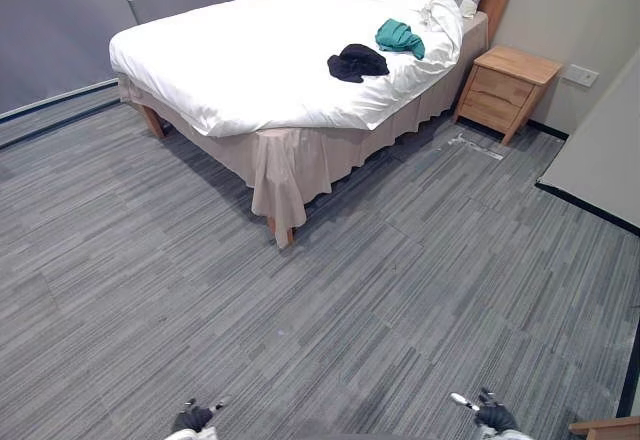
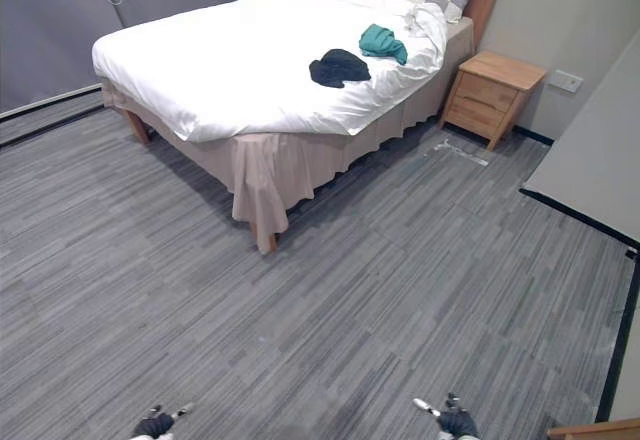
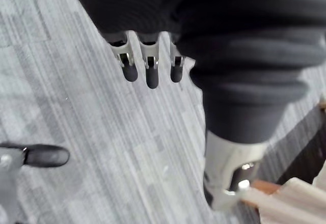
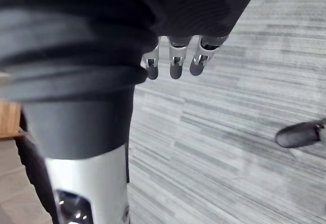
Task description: Tidy the bed and pick cloth on bed and put in laundry
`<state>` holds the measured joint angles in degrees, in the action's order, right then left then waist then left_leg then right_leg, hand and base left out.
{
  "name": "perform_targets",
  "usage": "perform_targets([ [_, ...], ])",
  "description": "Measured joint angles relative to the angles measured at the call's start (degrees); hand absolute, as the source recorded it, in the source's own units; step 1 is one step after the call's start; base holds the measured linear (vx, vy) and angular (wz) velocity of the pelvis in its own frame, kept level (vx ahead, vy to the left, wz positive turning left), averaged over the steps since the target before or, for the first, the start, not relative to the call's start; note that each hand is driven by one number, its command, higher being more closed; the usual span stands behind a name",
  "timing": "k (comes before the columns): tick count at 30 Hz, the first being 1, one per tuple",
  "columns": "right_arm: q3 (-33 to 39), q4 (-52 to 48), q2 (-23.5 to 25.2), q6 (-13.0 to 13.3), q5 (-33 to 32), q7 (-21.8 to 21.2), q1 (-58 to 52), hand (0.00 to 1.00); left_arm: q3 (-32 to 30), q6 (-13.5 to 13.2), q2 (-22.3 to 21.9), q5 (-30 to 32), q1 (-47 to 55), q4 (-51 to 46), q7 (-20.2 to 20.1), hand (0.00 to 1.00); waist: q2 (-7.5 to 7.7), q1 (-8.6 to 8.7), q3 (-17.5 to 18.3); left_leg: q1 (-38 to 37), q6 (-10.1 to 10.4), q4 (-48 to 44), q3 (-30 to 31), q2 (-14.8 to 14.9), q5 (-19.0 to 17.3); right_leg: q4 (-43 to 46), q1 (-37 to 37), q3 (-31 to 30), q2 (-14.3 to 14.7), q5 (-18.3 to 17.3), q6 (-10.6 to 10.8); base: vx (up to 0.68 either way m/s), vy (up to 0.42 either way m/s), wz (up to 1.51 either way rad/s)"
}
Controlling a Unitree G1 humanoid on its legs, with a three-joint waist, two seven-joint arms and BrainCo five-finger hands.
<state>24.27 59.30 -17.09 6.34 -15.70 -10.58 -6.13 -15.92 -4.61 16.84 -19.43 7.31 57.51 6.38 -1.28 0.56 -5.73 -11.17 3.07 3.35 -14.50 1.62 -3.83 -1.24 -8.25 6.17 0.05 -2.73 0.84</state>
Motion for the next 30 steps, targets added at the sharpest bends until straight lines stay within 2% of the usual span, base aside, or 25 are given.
perform_targets([
  [9, 0.0, 0.02, 0.14, 0.43, 0.04, -1.38, -0.13, 0.0, -1.15, -0.03, -1.01, -0.99, 0.39, 0.1, -4.23, 0.0, 0.01, 0.06, 0.02, 0.05, -0.06, 0.09, -0.53, -0.01, -0.02, 0.65, 0.18, 0.07, 0.0, -0.37, -0.65, -0.06, -0.035, -0.02],
  [15, 0.01, 0.02, 1.43, 0.43, 0.08, -1.35, -0.15, 0.0, -0.83, -0.06, -4.12, -1.03, 0.41, 0.11, -4.33, 0.0, 0.07, 0.11, 0.06, 0.04, -0.34, 0.47, -0.58, -0.01, 0.17, 0.49, 0.29, 0.17, 0.1, -0.33, -0.71, -0.03, -0.037, 0.0],
  [22, -0.05, 0.02, 1.57, 0.42, 0.32, -1.34, -0.02, 0.0, -0.07, -0.07, -4.97, -0.94, 0.64, 0.14, -4.32, 0.0, 0.05, 0.13, 0.0, -0.67, -0.28, 0.04, -1.15, 0.06, -0.23, 0.35, 0.26, -0.54, 0.3, -0.42, -0.87, 0.01, -0.03, -0.05],
  [24, -0.15, 0.0, 1.8, 0.42, 1.16, -1.32, 0.59, 0.0, 1.74, -0.09, -5.0, -0.9, -0.05, 0.15, -4.33, 0.0, 0.14, 0.12, -0.83, 1.32, -0.6, -4.02, -1.85, 0.58, -2.77, 6.77, 3.58, -0.85, -0.1, -3.79, -1.2, -0.03, -0.03, -0.12],
  [25, -0.35, -0.05, 2.2, 0.42, 1.12, -1.29, 1.81, 0.0, 2.52, -0.07, -4.93, -0.9, -1.03, 0.21, -4.37, 0.0, 0.73, 0.14, -2.53, 2.51, -0.93, -7.72, -2.21, 0.5, -4.85, 14.08, 6.63, -0.93, -1.14, -7.38, -0.63, -0.07, -0.031, -0.18],
  [26, -1.17, -0.09, 2.51, 0.38, 0.92, -1.13, 2.56, 0.0, 4.14, -0.02, -4.83, -0.93, -2.34, 0.57, -4.31, 0.0, 1.56, 0.12, -4.07, 4.33, -1.52, -11.06, -2.29, 0.36, -7.16, 22.22, 10.53, -0.29, -2.42, -10.15, 1.38, -0.11, -0.041, -0.21],
  [29, -4.37, 0.09, 4.6, 0.17, -0.32, -0.81, 3.62, 0.0, 6.53, -0.07, -4.07, -1.04, -4.39, 0.9, -4.37, 0.0, 2.58, 0.53, -7.29, 5.25, -1.7, -17.7, -2.57, 0.7, -10.1, 43.0, 19.66, 3.54, -6.8, -11.01, 4.11, -0.02, -0.042, -0.06],
  [30, -4.35, 0.22, 5.27, 0.0, -0.4, -0.7, 3.42, 0.0, 6.57, -0.08, -4.12, -1.06, -4.44, 0.93, -4.36, 0.0, 2.57, 0.51, -8.32, 4.05, -1.61, -18.36, -2.76, 0.76, -10.54, 45.92, 20.14, 4.65, -8.14, -12.21, 4.33, 0.1, -0.051, -0.05],
])
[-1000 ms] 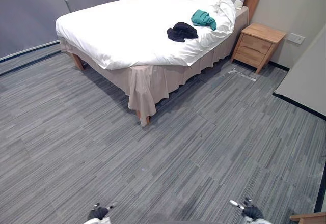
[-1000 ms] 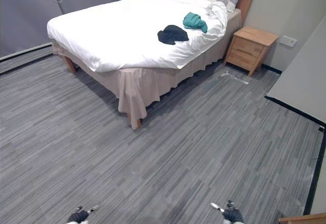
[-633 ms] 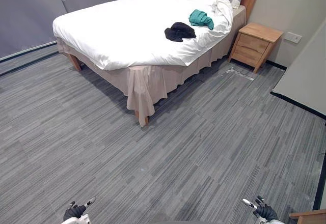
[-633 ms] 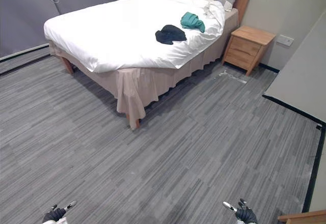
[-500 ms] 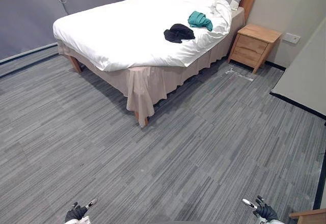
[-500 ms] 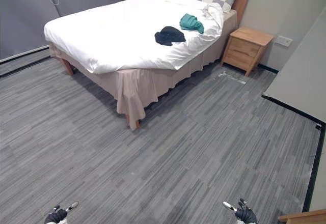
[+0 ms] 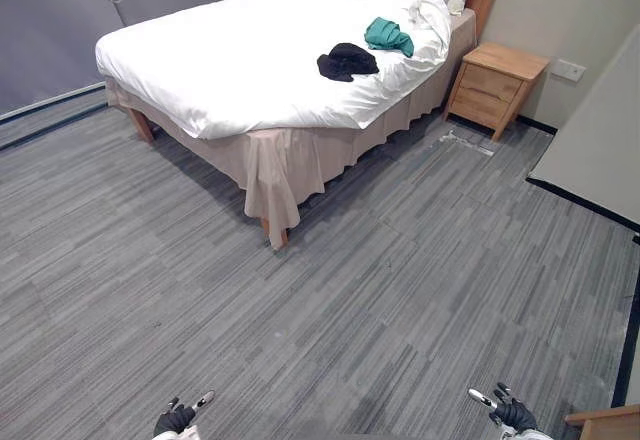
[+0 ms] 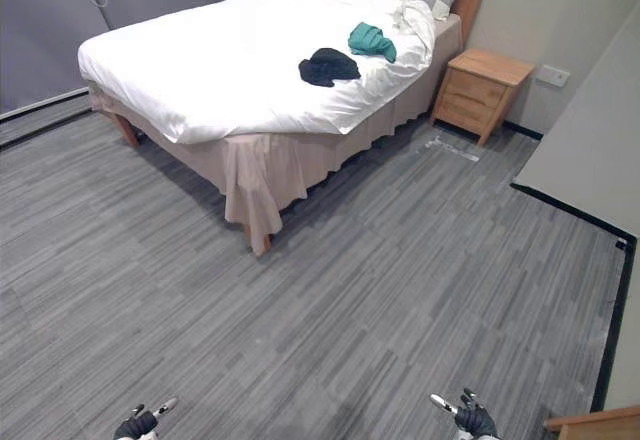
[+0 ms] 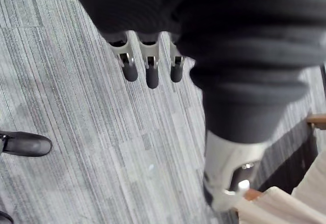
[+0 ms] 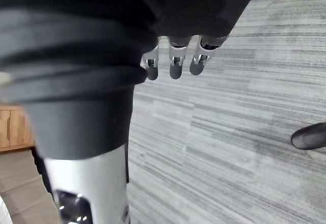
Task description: Tidy the bed and pick cloth on bed and put in laundry
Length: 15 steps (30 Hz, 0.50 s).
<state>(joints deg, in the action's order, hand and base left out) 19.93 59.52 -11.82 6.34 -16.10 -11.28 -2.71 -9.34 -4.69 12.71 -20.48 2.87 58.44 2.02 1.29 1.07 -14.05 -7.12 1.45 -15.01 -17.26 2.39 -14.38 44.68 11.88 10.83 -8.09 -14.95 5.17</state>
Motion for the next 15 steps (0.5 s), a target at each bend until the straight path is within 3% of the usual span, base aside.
perform_targets([
  [1, -0.01, 0.05, 0.29, -0.16, -0.16, 0.03, -0.23, 0.0, 0.02, 0.01, -0.04, -0.03, 0.19, 0.04, 0.0, 0.0, -0.04, 0.01, -0.23, -0.58, 0.24, -0.24, 0.0, 0.13, -0.27, 0.78, 0.19, 0.55, -0.65, -1.05, 0.09, 0.19, -0.147, -0.13],
  [2, -0.04, 0.05, 0.46, -0.55, -0.21, -0.16, -0.88, 0.0, 0.01, 0.01, -0.11, -0.02, 0.16, 0.07, 0.0, 0.0, -1.04, 0.49, -0.73, -2.54, 1.51, -0.09, 0.09, 2.66, -1.05, -2.83, 0.17, 1.92, -0.41, -2.74, -0.39, 0.16, -0.133, -0.08],
  [3, -0.04, 0.03, 0.43, -0.58, -0.25, -0.26, -0.85, 0.0, 0.0, 0.01, -0.09, -0.01, 0.12, 0.06, 0.0, 0.0, -1.29, 0.62, -0.87, -2.83, 1.83, -0.03, 0.1, 3.29, -1.14, -3.96, 0.12, 2.08, -0.09, -2.78, -0.46, 0.24, -0.27, -0.11],
  [4, -0.09, -0.29, 0.39, -0.62, -0.37, -0.94, -0.69, 0.0, 0.0, 0.04, 0.22, 0.07, 0.07, 0.11, -0.08, 0.0, -2.43, 1.35, -1.67, -4.33, 3.51, 0.48, 0.2, 6.54, -2.59, -12.47, 0.56, 2.44, 1.41, -0.81, -0.11, 0.16, -0.213, -0.17],
  [6, -0.93, -0.8, 0.5, -0.92, -1.69, -1.69, -1.13, 0.0, -0.25, 0.05, 0.9, 0.15, 0.02, 0.67, -0.41, 0.0, -2.12, 1.53, -1.74, -5.6, 5.21, 1.83, -0.12, 8.4, -3.47, -23.31, 2.55, -0.02, 1.63, 6.07, 0.45, 0.25, -0.306, -0.21],
  [7, -0.98, -1.6, 0.64, -1.18, -1.99, -1.85, -1.82, 0.0, -0.34, 0.03, 1.38, 0.15, 0.04, 0.86, -1.21, 0.0, -1.27, 1.64, -2.1, -7.24, 6.66, 2.98, 0.0, 8.7, -4.32, -28.44, 3.59, -2.64, 0.7, 11.59, 1.79, 0.23, -0.277, -0.12],
  [8, -0.91, -1.99, 0.63, -1.18, -1.97, -1.86, -2.43, 0.0, -0.48, 0.01, 1.41, 0.13, 0.04, 0.9, -1.33, 0.0, -1.11, 1.73, -2.11, -7.78, 7.42, 3.06, 0.39, 9.04, -4.76, -28.86, 4.35, -3.43, 0.31, 13.71, 2.27, 0.33, -0.391, -0.15],
  [9, -0.21, -2.42, 0.46, -1.15, -1.76, -1.81, -3.3, 0.0, -0.92, -0.07, 0.96, 0.13, -0.08, 0.92, -1.58, 0.0, -1.25, 1.82, -2.25, -9.7, 8.16, 3.65, 1.06, 10.58, -5.73, -24.24, 5.67, -2.54, 1.1, 16.31, 1.01, 0.32, -0.33, 0.04],
  [10, 0.29, -2.59, 0.43, -1.05, -1.64, -1.85, -3.91, 0.0, -0.96, -0.15, 0.76, 0.27, -0.2, 0.9, -2.31, 0.0, -2.5, 2.62, -1.85, -10.5, 6.12, 4.95, 2.19, 12.25, -6.89, -15.95, 8.73, -1.57, 2.17, 10.65, -1.09, 0.49, -0.477, 0.15],
  [11, 0.31, -2.66, 0.45, -1.05, -1.62, -1.93, -4.41, 0.0, -0.99, -0.2, 0.73, 0.45, -0.38, 0.87, -2.36, 0.0, -2.85, 3.19, -1.62, -11.05, 3.38, 5.63, 2.82, 12.83, -7.57, -12.51, 9.9, -0.75, 2.32, 7.83, -2.1, 0.54, -0.436, 0.33],
  [12, 1.81, -2.38, 0.59, -1.34, -1.45, -2.0, -5.2, 0.0, -1.36, -0.45, 0.08, 0.61, -0.98, 0.59, -2.41, 0.0, -4.03, 3.57, -1.21, -9.24, 3.11, -2.69, 6.62, 13.9, -5.93, -9.85, 10.32, 1.1, 3.58, 3.85, -6.72, 0.6, -0.429, 0.12],
  [13, 1.96, -2.56, 0.57, -1.46, -1.02, -2.26, -4.89, 0.0, -2.31, -0.87, -0.55, 0.68, -1.0, 0.74, -2.44, 0.0, -4.93, 3.29, -0.56, -4.98, 3.49, -16.51, 7.27, 14.65, -2.63, -9.78, 9.64, 1.55, 5.2, 2.22, -7.53, 0.54, -0.35, 0.0],
  [14, 2.19, -2.75, 0.35, -1.2, 0.09, -2.61, -4.88, 0.0, -2.84, -1.11, -1.14, 0.77, -0.83, 0.73, -2.46, 0.0, -5.97, 3.26, -0.24, -2.97, 2.36, -23.82, 6.6, 15.58, 3.65, -10.65, 7.88, 2.42, 6.59, 1.12, -8.02, 0.55, -0.327, 0.09],
  [15, 2.2, -2.55, 0.2, -0.84, 1.33, -3.06, -5.18, 0.0, -3.22, -1.73, -1.75, 0.76, -0.77, 0.62, -2.84, 0.0, -6.91, 3.65, -0.54, -0.03, 1.2, -31.25, 6.88, 18.52, 9.7, -14.04, 3.88, 3.71, 9.26, 0.5, -8.73, 0.5, -0.262, 0.24],
])
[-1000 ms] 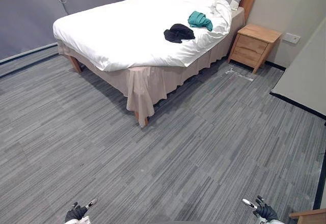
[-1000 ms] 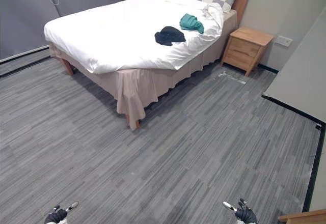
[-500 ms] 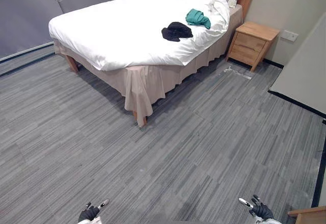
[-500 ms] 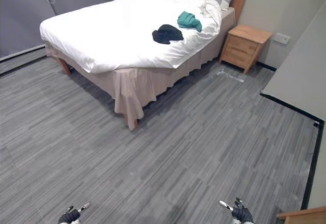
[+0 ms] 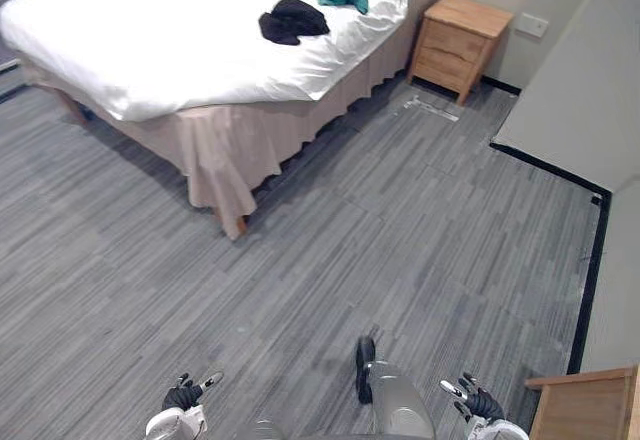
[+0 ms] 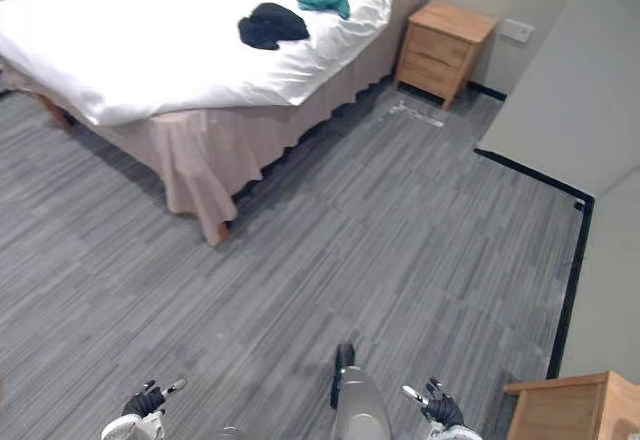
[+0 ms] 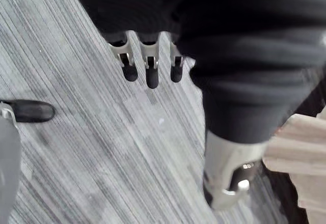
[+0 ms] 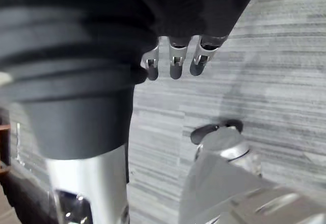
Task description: Tidy the bed and pick cloth on bed and put in laundry
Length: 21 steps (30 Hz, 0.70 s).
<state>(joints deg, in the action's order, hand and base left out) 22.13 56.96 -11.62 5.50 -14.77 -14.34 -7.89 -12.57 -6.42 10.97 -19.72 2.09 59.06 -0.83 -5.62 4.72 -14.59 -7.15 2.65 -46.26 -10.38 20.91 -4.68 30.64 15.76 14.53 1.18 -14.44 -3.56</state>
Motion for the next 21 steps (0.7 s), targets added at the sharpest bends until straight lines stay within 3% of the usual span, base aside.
perform_targets([
  [1, -0.27, 0.18, 0.03, 0.14, 1.26, -0.23, 0.0, 0.0, -0.04, -0.57, -0.15, -0.01, 0.11, -0.09, -0.62, 0.0, -0.08, -0.2, -0.02, 2.48, 0.23, -5.49, 1.39, 0.24, 0.75, -2.0, -2.16, 0.0, 1.02, 0.04, -0.92, 0.55, -0.281, 0.29],
  [2, -1.18, 0.18, 0.22, 0.42, 2.64, -0.42, 0.38, 0.0, -0.06, -0.79, -0.19, -0.02, 0.81, -0.9, -1.29, 0.0, 0.09, -0.78, -0.17, 7.39, 0.7, -15.32, 2.67, -0.63, -1.96, -5.51, -6.31, -0.41, 2.16, 0.42, -2.6, 0.41, -0.205, 0.1],
  [4, -2.25, 0.15, 0.16, 0.77, 3.9, -0.66, 1.1, 0.0, -0.02, -0.84, -0.67, 0.42, 2.56, -2.38, -2.44, 0.0, 1.87, -1.74, -0.97, 14.24, 0.99, -19.96, 2.44, -4.71, -5.99, -11.98, -13.26, -0.88, 2.74, 1.24, -3.77, 0.4, -0.155, 0.0],
  [5, -2.18, -0.12, -0.1, 0.96, 4.84, -0.94, 1.84, 0.0, 0.02, -0.82, -0.88, 0.49, 4.21, -3.87, -3.36, 0.0, 3.37, -2.85, -1.7, 17.75, 1.16, -13.8, -0.8, -7.6, -8.75, -16.23, -18.15, -0.95, 2.4, 2.45, -4.46, 0.41, -0.127, -0.16],
  [6, -2.04, -0.46, -0.35, 0.96, 5.43, -1.15, 2.29, 0.0, 0.01, -0.78, -1.09, 0.41, 4.75, -4.44, -3.41, 0.0, 3.57, -3.66, -1.96, 18.68, 0.85, -8.84, -3.71, -8.07, -9.6, -17.69, -20.18, -1.14, 2.38, 3.05, -4.3, 0.41, -0.117, -0.3],
  [8, -1.34, -4.27, -1.15, 0.96, 5.87, -1.47, 2.21, 0.0, 0.0, -0.36, -2.51, -0.84, 6.11, -4.51, -3.24, 0.0, 4.18, -5.12, -2.17, 20.84, -0.09, 10.78, -15.19, -9.72, -8.83, -21.51, -24.77, -1.07, 2.03, 2.34, -3.18, 0.41, -0.09, -0.21],
  [9, -1.05, -5.18, -1.36, 0.98, 5.83, -1.52, 2.21, 0.0, 0.0, -0.25, -3.01, -1.27, 6.38, -4.5, -3.14, 0.0, 4.0, -5.11, -2.14, 21.21, -0.38, 15.1, -17.69, -10.27, -7.62, -22.33, -25.95, -0.67, 1.97, 1.88, -2.71, 0.43, -0.037, 0.07],
  [10, -0.47, -6.96, -1.97, 0.98, 5.73, -1.57, 2.04, 0.0, 0.05, 0.28, -3.93, -2.35, 6.92, -4.4, -3.02, 0.0, 3.61, -5.06, -1.97, 21.42, -1.96, 22.93, -23.28, -11.28, -4.43, -23.78, -28.27, 0.13, 1.94, 0.48, -1.64, 0.46, 0.021, 0.25],
  [12, -0.49, -8.35, -2.92, 0.97, 5.6, -1.55, 1.93, 0.0, 0.17, 0.83, -4.4, -3.29, 7.09, -4.21, -2.9, 0.0, 3.31, -4.92, -1.62, 21.4, -4.07, 26.5, -27.68, -12.3, -3.32, -23.51, -30.92, 1.19, 1.85, -2.79, 0.08, 0.5, 0.069, 0.34],
  [13, -0.88, -8.63, -3.59, 1.01, 5.6, -1.58, 1.75, 0.0, 0.17, 1.24, -4.6, -4.13, 7.16, -4.2, -2.78, 0.0, 3.7, -4.93, -0.48, 22.08, -7.78, 25.93, -29.01, -12.72, -3.71, -21.39, -31.1, 2.58, 1.12, -6.38, 1.35, 0.72, 0.126, 0.4],
  [14, -2.62, -8.54, -4.08, 1.08, 5.52, -1.78, 1.89, 0.0, 0.2, 2.48, -4.45, -4.09, 7.02, -3.52, -1.74, 0.0, 5.4, -4.87, 1.3, 22.18, -14.03, 23.46, -29.63, -13.79, -4.38, -14.33, -29.42, 4.02, -0.92, -10.21, 5.19, 0.75, 0.112, 0.42],
  [15, -3.38, -8.34, -4.24, 1.1, 5.42, -1.97, 2.42, 0.0, 0.12, 3.05, -4.49, -4.01, 6.64, -2.42, -1.48, 0.0, 5.44, -4.93, 1.73, 22.06, -13.43, 22.66, -29.54, -13.82, -3.73, -5.49, -26.68, 5.46, -2.36, -11.14, 6.99, 0.75, 0.094, 0.57],
  [16, -4.65, -7.3, -3.88, 1.1, 5.06, -2.15, 3.9, 0.0, 0.02, 3.64, -4.03, -3.94, 5.05, -1.34, -0.68, 0.0, 6.73, -4.63, 1.72, 21.54, -13.54, 22.95, -27.45, -15.56, -5.83, 14.88, -17.43, 5.89, -7.43, -6.21, 11.31, 0.47, 0.053, 0.59],
  [17, -4.91, -6.6, -3.61, 0.97, 5.05, -2.34, 4.5, 0.0, 0.53, 3.65, -3.64, -3.66, 4.65, -1.35, -0.48, 0.0, 7.02, -4.24, 1.48, 21.0, -12.98, 22.88, -26.33, -15.71, -6.34, 21.24, -14.32, 5.52, -9.08, -5.79, 11.05, 0.7, 0.064, 1.28],
  [18, -5.13, -6.01, -1.5, 0.44, 5.06, -2.53, 4.33, 0.0, 1.57, 3.62, -2.68, -2.8, 4.17, -1.43, -0.38, 0.0, 7.15, -4.05, 0.98, 16.23, -10.91, 23.89, -21.67, -16.01, -6.99, 26.51, -10.83, 5.58, -11.24, -7.33, 9.62, 0.6, 0.026, 1.0],
  [19, -5.17, -6.01, -1.37, 0.45, 5.06, -2.53, 4.26, 0.0, 1.64, 3.6, -2.64, -2.81, 4.17, -1.43, -0.38, 0.0, 7.19, -4.01, 0.96, 15.78, -10.92, 24.07, -21.4, -16.01, -6.99, 26.25, -10.81, 5.59, -11.24, -7.32, 9.62, 0.71, -0.026, 1.52],
  [21, -6.72, -6.01, -0.35, 0.5, 5.06, -2.45, 2.62, 0.0, 2.59, 3.07, -2.3, -2.83, 4.1, -3.44, -0.38, 0.0, 6.36, -3.67, 0.48, 7.36, -9.09, 29.51, -13.11, -15.39, -6.56, 10.88, -10.53, 2.82, -9.49, -7.07, 9.91, 0.55, -0.128, 1.58],
])
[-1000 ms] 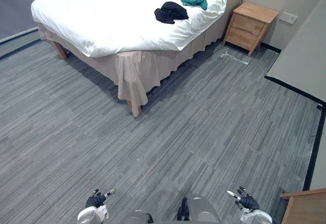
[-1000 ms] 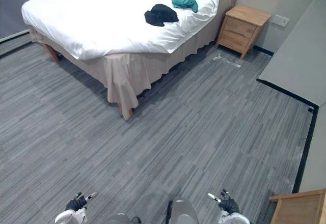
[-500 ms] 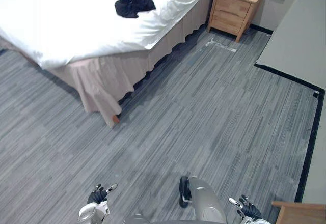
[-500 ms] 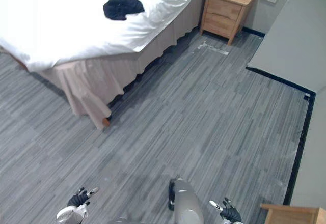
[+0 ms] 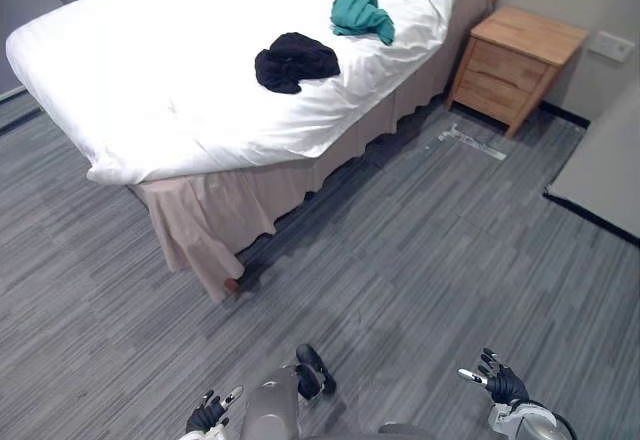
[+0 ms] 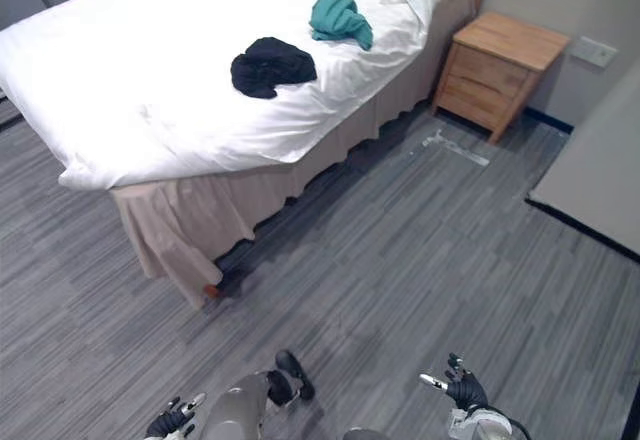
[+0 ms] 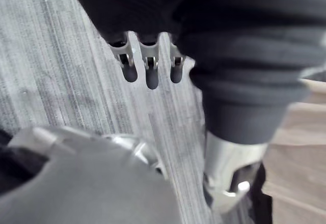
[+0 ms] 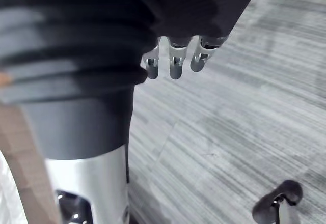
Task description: Tidy the bed and pick cloth on bed and put in laundry
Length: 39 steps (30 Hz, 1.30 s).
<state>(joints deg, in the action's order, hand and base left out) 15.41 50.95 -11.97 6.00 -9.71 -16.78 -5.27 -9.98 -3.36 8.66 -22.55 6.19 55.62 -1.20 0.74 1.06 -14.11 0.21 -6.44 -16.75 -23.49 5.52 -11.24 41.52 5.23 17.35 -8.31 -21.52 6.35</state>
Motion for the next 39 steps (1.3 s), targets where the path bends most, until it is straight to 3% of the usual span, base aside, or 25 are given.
perform_targets([
  [1, 0.03, -0.02, 0.2, -0.01, -0.12, 0.11, -0.27, 0.0, 0.0, -0.19, 0.03, 0.01, -0.1, -0.69, 0.0, 0.0, -0.08, 0.09, 0.01, -1.18, 1.05, 1.13, 1.89, 0.39, 0.27, -4.69, 0.62, -1.42, 0.63, 0.71, 0.59, 0.49, -0.203, 1.68],
  [3, 0.09, -0.01, 0.88, -0.06, -1.64, 0.98, -0.77, 0.0, 0.25, -0.32, 0.86, 0.01, -0.78, -1.63, -0.01, 0.0, 0.87, 0.08, 0.41, -3.26, 3.89, 4.14, 7.2, 1.14, 0.74, -19.59, 3.35, -7.78, 1.63, 6.23, 1.88, 0.45, -0.267, 1.46],
  [4, 0.09, 0.04, 1.08, -0.05, -1.68, 1.27, -0.84, 0.0, 0.25, -0.24, 1.56, 0.02, -1.14, -1.6, 0.06, 0.0, 1.89, 0.08, 0.11, -4.43, 6.1, 4.87, 10.06, 1.65, 0.2, -30.04, 4.13, -12.37, 1.71, 12.13, 2.27, 0.45, -0.332, 1.09],
  [5, 0.09, 0.13, 1.29, -0.06, -1.67, 1.33, -0.88, 0.0, 0.15, -0.39, 1.99, 0.03, -0.96, -1.58, 0.11, 0.0, 2.67, -0.18, -0.04, -5.08, 7.38, 4.7, 11.19, 1.92, -0.53, -34.81, 4.67, -14.43, 1.45, 15.53, 3.49, 0.45, -0.36, 0.88],
  [7, 0.09, 0.93, 2.75, -0.03, -1.7, 1.79, -1.5, 0.0, -0.85, -1.05, 3.73, 0.01, 1.0, -1.64, 0.07, 0.0, 5.33, -0.63, -0.1, -7.64, 11.59, 4.12, 12.81, 1.73, -3.13, -36.85, 5.26, -16.42, 0.35, 18.13, 3.66, 0.41, -0.422, 0.58],
  [8, 0.14, 1.99, 3.42, -0.1, -1.82, 1.94, -2.64, 0.0, -2.48, -1.11, 4.1, 0.02, 2.39, -1.8, 0.15, 0.0, 7.52, -0.7, 0.83, -9.66, 14.09, 3.3, 13.45, 1.37, -5.4, -35.43, 4.64, -17.37, -0.13, 22.63, 3.12, 0.57, -0.592, 0.48],
  [9, 0.22, 2.69, 3.04, -0.32, -2.09, 2.17, -2.97, 0.0, -3.09, -1.13, 3.36, 0.0, 2.8, -1.88, 0.69, 0.0, 5.75, -1.02, 0.99, -10.79, 15.15, 3.46, 13.25, 3.24, -6.06, -32.83, 4.82, -16.82, 1.41, 24.08, 1.86, 0.49, -0.484, 0.41],
  [10, 0.43, 2.78, 2.01, -0.63, -2.49, 2.18, -3.26, 0.0, -3.29, -1.24, 1.89, -0.01, 3.51, -2.29, 1.06, 0.0, 2.3, -1.0, 1.85, -11.43, 16.06, 4.22, 13.19, 6.34, -6.82, -30.98, 5.03, -15.69, 3.93, 23.55, 0.68, 0.44, -0.387, 0.26],
  [11, 1.68, 2.83, 0.54, -1.33, -2.69, 1.93, -3.23, 0.0, -3.92, -1.37, 0.02, -0.07, 4.03, -2.86, 1.02, 0.0, -0.76, -1.16, 2.57, -11.68, 15.66, 5.46, 12.92, 8.73, -7.04, -30.54, 5.46, -14.1, 6.06, 22.25, -0.9, 0.39, -0.284, 0.21],
  [12, 2.75, 2.81, 0.01, -1.41, -2.71, 1.82, -2.7, 0.0, -4.28, -1.41, -0.73, -0.1, 3.99, -2.98, 0.97, 0.0, -2.42, -1.28, 2.85, -11.77, 15.05, 5.22, 12.81, 9.1, -6.15, -30.28, 5.52, -13.72, 6.58, 21.78, -1.62, 0.42, -0.284, 0.17],
  [13, 4.4, 3.01, -0.27, -1.63, -2.71, 1.82, -1.63, 0.0, -4.97, -1.57, -1.28, -0.16, 3.7, -3.01, 0.92, 0.0, -2.95, -1.05, 2.72, -10.08, 14.8, 1.18, 11.86, 9.13, -3.68, -29.9, 5.19, -13.09, 6.19, 20.91, -2.57, 0.38, -0.284, 0.32],
  [14, 5.14, 2.83, -0.52, -1.97, -2.86, 1.69, -1.66, 0.0, -6.21, -2.84, -1.86, -0.27, 3.57, -3.31, 0.89, 0.0, -2.47, -0.81, 2.32, -6.07, 13.05, -8.07, 11.2, 10.03, -1.5, -31.06, 3.06, -12.03, 5.45, 20.31, -3.19, 0.24, -0.204, 0.39],
  [15, 5.2, 2.85, -0.64, -2.16, -3.19, 1.63, -1.75, 0.0, -6.69, -3.64, -2.05, -0.89, 3.46, -3.56, 0.68, 0.0, -2.96, -0.71, 2.18, -4.11, 12.34, -13.34, 11.03, 11.08, -0.08, -31.84, 1.35, -11.47, 5.45, 20.06, -3.58, 0.3, -0.187, 0.39],
  [16, 5.16, 2.85, -0.52, -2.54, -4.34, 1.57, -2.16, 0.0, -7.05, -4.99, -2.14, -3.11, 3.63, -5.36, -0.56, 0.0, -2.89, -0.79, 1.54, -0.58, 11.64, -23.17, 10.6, 13.49, 2.43, -33.63, -2.44, -11.04, 5.72, 19.37, -4.57, 0.22, -0.076, 0.25],
  [18, 5.63, 2.91, -0.11, -3.05, -4.69, 1.97, -1.93, 0.0, -6.69, -6.9, -2.33, -5.82, 3.48, -7.97, -2.71, 0.0, -3.12, -1.1, 1.43, 2.12, 11.1, -27.4, 7.37, 14.19, -0.41, -36.74, -7.06, -10.69, 5.64, 19.19, -5.28, 0.3, -0.058, 0.14],
  [20, 6.75, 2.9, 0.58, -3.04, -4.92, 2.32, -0.86, 0.0, -5.68, -9.57, -2.33, -6.42, 3.3, -13.4, -3.09, 0.0, -3.09, -1.19, 1.49, 3.27, 10.5, -18.86, 2.93, 11.15, -1.97, -37.92, -8.75, -10.72, 4.73, 19.03, -5.36, 0.23, 0.018, -0.08],
  [21, 6.88, 2.89, 0.78, -2.93, -4.93, 2.46, -0.52, 0.0, -5.33, -12.01, -2.17, -6.28, 3.03, -17.1, -2.9, 0.0, -3.63, -1.22, 1.73, 2.26, 10.05, -8.63, 1.14, 8.82, -0.33, -37.23, -8.56, -10.88, 4.7, 19.1, -4.32, 0.24, 0.062, -0.13],
  [24, 7.02, 3.26, 1.0, -3.13, -6.33, 4.37, -0.85, 0.0, -4.49, -16.85, 0.13, -0.19, -1.42, -27.88, 2.17, 0.0, -3.09, -1.01, 2.74, -1.77, 11.97, 3.35, 0.46, 4.51, 1.32, -37.51, -7.13, -11.14, 3.41, 19.06, -3.79, 0.29, 0.074, 0.12],
  [25, 7.17, 4.0, 0.77, -3.13, -6.7, 5.1, -0.99, 0.0, -4.14, -17.15, 1.66, 1.97, -3.52, -31.41, 4.14, 0.0, -2.97, -0.76, 2.79, -3.38, 11.98, 5.91, 0.44, 3.37, 2.3, -37.7, -7.7, -10.83, 2.77, 19.06, -3.79, 0.19, 0.09, 0.11],
  [30, 7.18, 4.01, 0.87, -2.45, -7.79, 7.42, -3.29, 0.0, -3.54, -16.79, 9.17, 7.17, -9.71, -42.3, 7.8, 0.0, -3.81, 1.34, 3.59, -8.69, 12.65, 12.1, 0.43, 2.04, 4.03, -38.57, -10.89, -9.61, 2.38, 19.04, -3.76, 0.14, 0.048, 0.05],
  [33, 9.34, 4.09, 0.85, -2.7, -10.71, 10.1, -4.14, 0.0, -3.55, -14.91, 15.06, 7.79, -14.15, -43.67, 8.38, 0.0, -4.11, 1.97, 4.03, -9.18, 12.79, 12.62, -0.08, 1.98, 4.19, -39.23, -11.19, -9.55, 2.43, 19.06, -3.75, 0.11, -0.017, -0.09],
  [39, 10.5, 4.21, 0.85, -4.27, -10.41, 10.62, -7.52, 0.0, 0.11, -7.41, 22.89, 7.82, -20.18, -37.1, 5.68, 0.0, -4.4, 2.67, 5.94, -11.47, 13.5, 13.92, -2.13, 2.12, 4.61, -39.91, -12.34, -9.91, 2.75, 19.12, -3.78, 0.02, -0.037, -0.14],
])
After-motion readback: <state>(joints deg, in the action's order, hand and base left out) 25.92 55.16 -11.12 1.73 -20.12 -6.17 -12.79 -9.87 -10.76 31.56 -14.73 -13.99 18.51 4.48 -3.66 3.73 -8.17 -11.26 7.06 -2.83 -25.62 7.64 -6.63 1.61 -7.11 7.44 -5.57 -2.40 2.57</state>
